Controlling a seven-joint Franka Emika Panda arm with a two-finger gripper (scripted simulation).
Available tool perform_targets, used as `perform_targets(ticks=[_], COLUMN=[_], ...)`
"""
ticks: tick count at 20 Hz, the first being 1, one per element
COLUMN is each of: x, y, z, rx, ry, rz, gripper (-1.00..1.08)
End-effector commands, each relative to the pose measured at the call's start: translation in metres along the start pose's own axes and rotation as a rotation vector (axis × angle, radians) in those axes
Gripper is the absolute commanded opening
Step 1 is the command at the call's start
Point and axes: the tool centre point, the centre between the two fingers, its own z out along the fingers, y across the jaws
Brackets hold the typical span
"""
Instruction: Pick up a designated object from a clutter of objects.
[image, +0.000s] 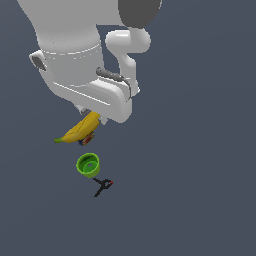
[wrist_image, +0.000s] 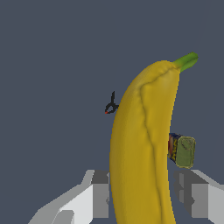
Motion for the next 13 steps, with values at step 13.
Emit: perform_targets(ticks=[13], x=[0.007], y=[0.000], z=[-0.046], rx=[-0.001], ry=[-0.001], rz=[0.000], gripper=[-1.00])
